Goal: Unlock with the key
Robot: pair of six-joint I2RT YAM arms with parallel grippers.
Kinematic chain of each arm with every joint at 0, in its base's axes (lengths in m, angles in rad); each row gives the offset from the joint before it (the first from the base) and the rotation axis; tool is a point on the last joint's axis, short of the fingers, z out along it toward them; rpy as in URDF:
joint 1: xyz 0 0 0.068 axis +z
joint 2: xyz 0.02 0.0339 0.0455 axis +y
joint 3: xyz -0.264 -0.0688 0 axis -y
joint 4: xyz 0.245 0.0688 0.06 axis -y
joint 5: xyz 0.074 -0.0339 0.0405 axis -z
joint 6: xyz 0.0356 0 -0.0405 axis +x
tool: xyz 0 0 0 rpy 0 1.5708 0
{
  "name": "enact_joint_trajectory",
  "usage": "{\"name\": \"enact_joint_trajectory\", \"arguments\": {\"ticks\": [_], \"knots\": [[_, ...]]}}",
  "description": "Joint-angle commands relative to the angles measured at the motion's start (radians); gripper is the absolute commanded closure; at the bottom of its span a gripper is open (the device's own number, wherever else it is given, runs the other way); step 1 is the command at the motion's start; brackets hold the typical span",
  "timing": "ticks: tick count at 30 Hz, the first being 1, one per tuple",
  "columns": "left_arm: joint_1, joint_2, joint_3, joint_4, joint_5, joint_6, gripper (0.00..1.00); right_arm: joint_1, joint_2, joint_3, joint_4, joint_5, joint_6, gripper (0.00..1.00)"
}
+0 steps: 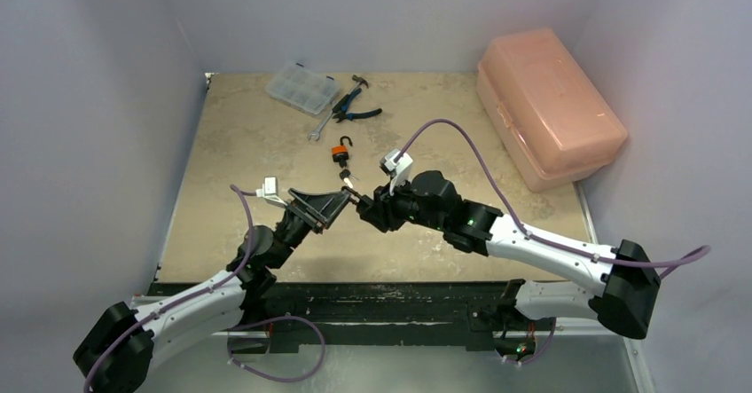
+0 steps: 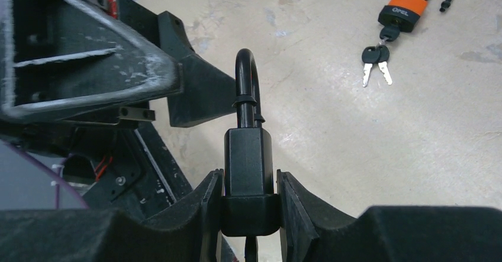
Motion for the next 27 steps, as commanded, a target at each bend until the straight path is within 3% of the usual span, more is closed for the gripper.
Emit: {"name": "enact_joint_trajectory", "arguments": {"ticks": [1,9,27], "knots": [[0.008,-0.002,0.009,0.060,0.040,0.053,0.27,-0.002,-0.073,0.003,0.084,-0.056,0.010,1.00],[0.007,0.081,0.026,0.141,0.066,0.042,0.36,-0.003,-0.057,-0.004,0.087,-0.079,0.002,1.00],[0.008,0.243,0.070,0.271,0.090,0.030,0.41,-0.002,0.009,-0.001,0.094,-0.146,-0.058,1.00]]}}
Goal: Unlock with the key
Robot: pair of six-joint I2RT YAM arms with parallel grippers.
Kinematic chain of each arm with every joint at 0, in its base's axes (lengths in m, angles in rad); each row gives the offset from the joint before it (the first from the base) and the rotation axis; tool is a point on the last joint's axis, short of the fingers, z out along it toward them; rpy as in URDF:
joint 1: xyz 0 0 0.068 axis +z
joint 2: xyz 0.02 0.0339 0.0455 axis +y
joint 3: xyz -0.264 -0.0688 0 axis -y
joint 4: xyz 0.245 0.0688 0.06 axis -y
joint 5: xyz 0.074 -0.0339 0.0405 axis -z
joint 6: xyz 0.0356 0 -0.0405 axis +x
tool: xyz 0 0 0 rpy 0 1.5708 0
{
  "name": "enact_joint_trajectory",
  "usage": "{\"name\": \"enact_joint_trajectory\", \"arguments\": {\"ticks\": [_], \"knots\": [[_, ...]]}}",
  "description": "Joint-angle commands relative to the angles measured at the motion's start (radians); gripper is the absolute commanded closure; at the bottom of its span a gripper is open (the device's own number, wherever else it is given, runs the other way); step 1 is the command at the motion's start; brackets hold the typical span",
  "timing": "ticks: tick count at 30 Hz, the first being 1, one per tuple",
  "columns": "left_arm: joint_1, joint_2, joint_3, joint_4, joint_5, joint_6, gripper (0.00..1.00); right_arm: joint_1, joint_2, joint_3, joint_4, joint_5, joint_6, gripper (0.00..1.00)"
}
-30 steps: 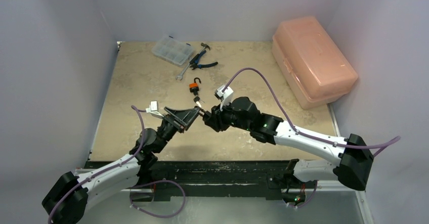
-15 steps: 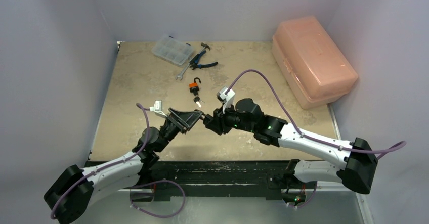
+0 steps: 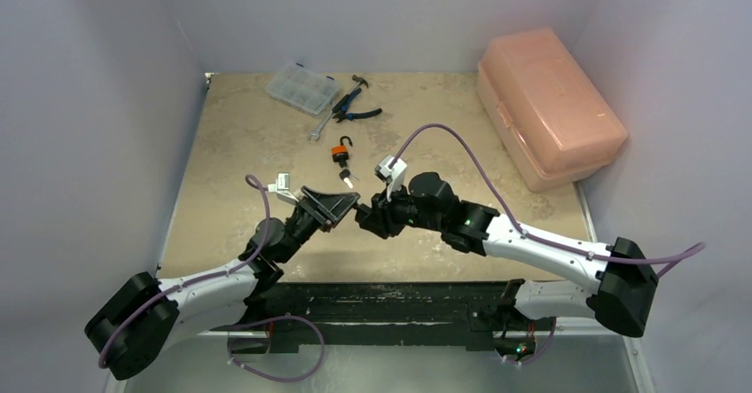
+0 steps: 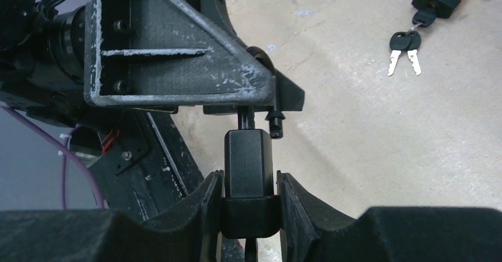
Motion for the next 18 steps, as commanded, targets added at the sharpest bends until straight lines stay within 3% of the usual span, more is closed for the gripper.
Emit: {"name": "enact_joint_trajectory", "arguments": {"ticks": [1,10,18], "knots": [[0.002,0.031,0.054,0.142,0.025,0.013,0.41,0.002,0.016,0.021,0.102,-0.064,-0.023,1.00],[0.001,0.106,0.056,0.236,0.041,0.000,0.43,0.003,0.036,0.014,0.126,-0.086,-0.015,1.00],[0.002,0.152,-0.001,0.509,0.058,0.021,0.49,0.002,0.062,-0.021,0.213,-0.160,0.060,1.00]]}}
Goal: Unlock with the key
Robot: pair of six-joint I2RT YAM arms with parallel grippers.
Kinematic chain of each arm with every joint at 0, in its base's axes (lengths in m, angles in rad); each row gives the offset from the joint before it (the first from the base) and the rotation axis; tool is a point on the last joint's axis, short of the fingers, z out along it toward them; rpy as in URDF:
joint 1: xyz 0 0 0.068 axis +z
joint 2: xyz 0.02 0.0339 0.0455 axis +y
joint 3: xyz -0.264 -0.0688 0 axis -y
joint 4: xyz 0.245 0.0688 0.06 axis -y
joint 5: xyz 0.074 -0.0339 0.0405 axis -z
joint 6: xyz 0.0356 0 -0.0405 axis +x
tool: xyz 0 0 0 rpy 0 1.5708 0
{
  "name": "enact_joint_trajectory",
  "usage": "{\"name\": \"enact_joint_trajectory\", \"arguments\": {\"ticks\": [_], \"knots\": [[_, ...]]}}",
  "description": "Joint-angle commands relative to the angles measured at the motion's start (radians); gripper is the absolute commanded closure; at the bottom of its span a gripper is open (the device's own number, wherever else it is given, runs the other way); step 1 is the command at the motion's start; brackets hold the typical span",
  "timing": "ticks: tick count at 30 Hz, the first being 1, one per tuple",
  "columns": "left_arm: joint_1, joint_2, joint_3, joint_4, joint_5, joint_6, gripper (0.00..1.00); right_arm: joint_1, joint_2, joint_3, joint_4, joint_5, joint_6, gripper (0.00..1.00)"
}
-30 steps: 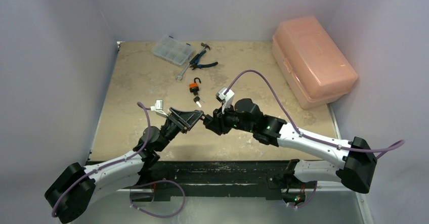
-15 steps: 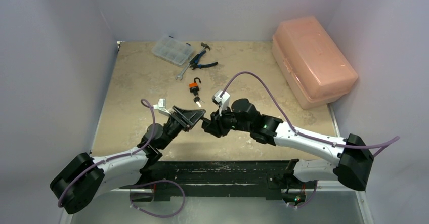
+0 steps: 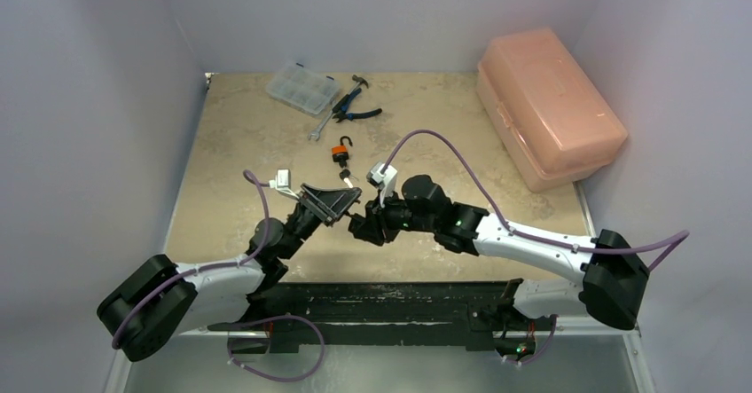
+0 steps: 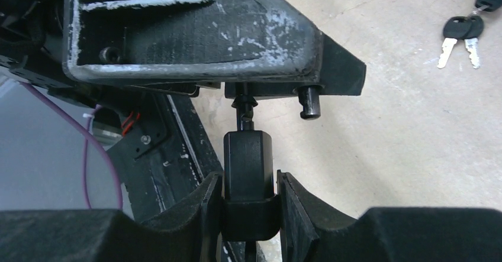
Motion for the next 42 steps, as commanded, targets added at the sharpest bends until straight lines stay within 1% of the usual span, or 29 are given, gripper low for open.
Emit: {"name": "enact_joint_trajectory", "arguments": {"ticks": [1,7,13,16,20,25,28,34,36,37,38,39,40,41,42], "knots": [[-0.003,0.015,-0.017,0.316,0.047,0.026,0.49,-0.001,0.004,-0.007,0.169,-0.066,0.056,1.00],[-0.004,0.035,-0.043,0.414,0.097,0.055,0.56,-0.004,-0.003,-0.008,0.192,-0.081,0.092,1.00],[0.001,0.018,-0.061,0.490,0.154,0.133,0.57,-0.041,-0.027,-0.020,0.229,-0.164,0.138,1.00],[0.007,-0.010,-0.056,0.482,0.186,0.186,0.57,-0.047,-0.025,-0.022,0.240,-0.207,0.152,1.00],[0.013,-0.062,-0.028,0.423,0.229,0.264,0.60,-0.054,-0.021,-0.024,0.259,-0.277,0.177,1.00],[0.014,-0.149,0.027,0.303,0.292,0.373,0.64,-0.070,-0.039,-0.032,0.300,-0.355,0.227,1.00],[0.014,-0.202,0.061,0.228,0.337,0.430,0.65,-0.080,-0.049,-0.033,0.330,-0.407,0.257,1.00],[0.012,-0.269,0.140,0.058,0.423,0.535,0.64,-0.084,-0.047,-0.017,0.347,-0.460,0.273,1.00],[0.013,-0.287,0.168,-0.021,0.430,0.568,0.62,-0.084,-0.045,-0.014,0.348,-0.464,0.274,1.00],[0.013,-0.294,0.180,-0.060,0.430,0.583,0.59,-0.084,-0.046,-0.014,0.347,-0.465,0.273,1.00],[0.013,-0.303,0.195,-0.109,0.430,0.600,0.53,-0.084,-0.046,-0.014,0.347,-0.465,0.274,1.00],[0.013,-0.307,0.207,-0.136,0.427,0.607,0.50,-0.084,-0.047,-0.013,0.346,-0.465,0.273,1.00],[0.012,-0.313,0.219,-0.176,0.422,0.619,0.41,-0.084,-0.048,-0.014,0.345,-0.462,0.273,1.00],[0.013,-0.319,0.227,-0.211,0.414,0.626,0.36,-0.084,-0.050,-0.014,0.343,-0.460,0.273,1.00],[0.014,-0.327,0.232,-0.250,0.403,0.631,0.31,-0.084,-0.054,-0.014,0.341,-0.451,0.273,1.00]]}}
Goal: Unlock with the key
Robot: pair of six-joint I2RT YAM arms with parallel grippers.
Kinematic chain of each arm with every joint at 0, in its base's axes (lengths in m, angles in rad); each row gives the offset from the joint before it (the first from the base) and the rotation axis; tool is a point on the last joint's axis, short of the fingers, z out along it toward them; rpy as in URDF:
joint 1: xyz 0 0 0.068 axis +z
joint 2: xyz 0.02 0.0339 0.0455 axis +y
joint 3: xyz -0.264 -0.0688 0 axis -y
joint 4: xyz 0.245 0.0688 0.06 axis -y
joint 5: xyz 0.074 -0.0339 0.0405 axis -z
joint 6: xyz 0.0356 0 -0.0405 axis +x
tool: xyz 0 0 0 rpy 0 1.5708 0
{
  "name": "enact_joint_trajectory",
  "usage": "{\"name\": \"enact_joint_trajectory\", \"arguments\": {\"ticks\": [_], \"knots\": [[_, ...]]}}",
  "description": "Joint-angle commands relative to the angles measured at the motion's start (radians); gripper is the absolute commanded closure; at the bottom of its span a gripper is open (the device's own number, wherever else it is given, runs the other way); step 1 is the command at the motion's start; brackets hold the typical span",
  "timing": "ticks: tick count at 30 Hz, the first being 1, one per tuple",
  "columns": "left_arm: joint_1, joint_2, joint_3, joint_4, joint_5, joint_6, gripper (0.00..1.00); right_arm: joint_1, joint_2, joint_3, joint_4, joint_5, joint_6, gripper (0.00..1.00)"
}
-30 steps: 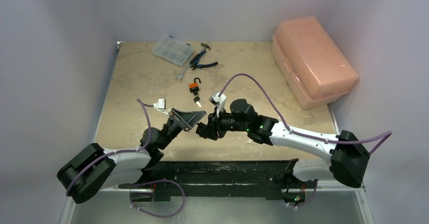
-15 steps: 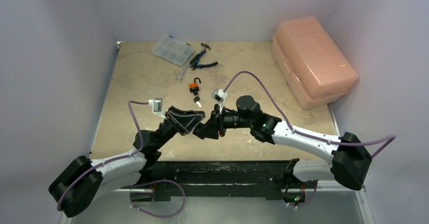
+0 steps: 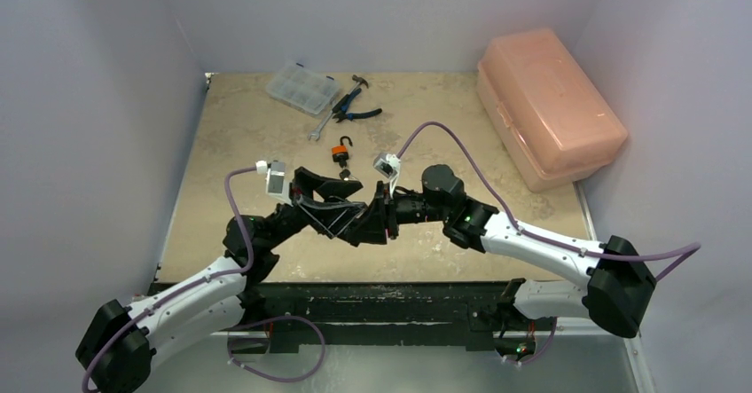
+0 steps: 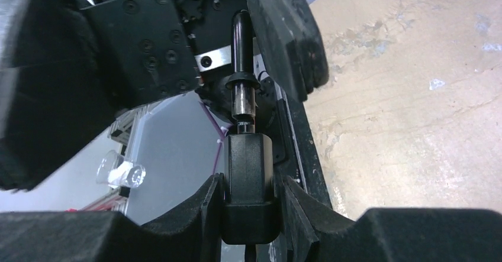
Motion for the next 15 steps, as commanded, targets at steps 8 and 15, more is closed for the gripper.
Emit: {"name": "enact_joint_trajectory", "arguments": {"ticks": [8,15], "knots": [[-0.002,-0.138,0.106,-0.372,-0.141,0.138,0.17,-0.005,-0.050,0.011,0.020,0.040,-0.002,1.00],[0.000,-0.231,0.180,-0.608,-0.305,0.211,0.15,-0.005,-0.062,-0.021,0.011,0.073,-0.007,1.00]]}}
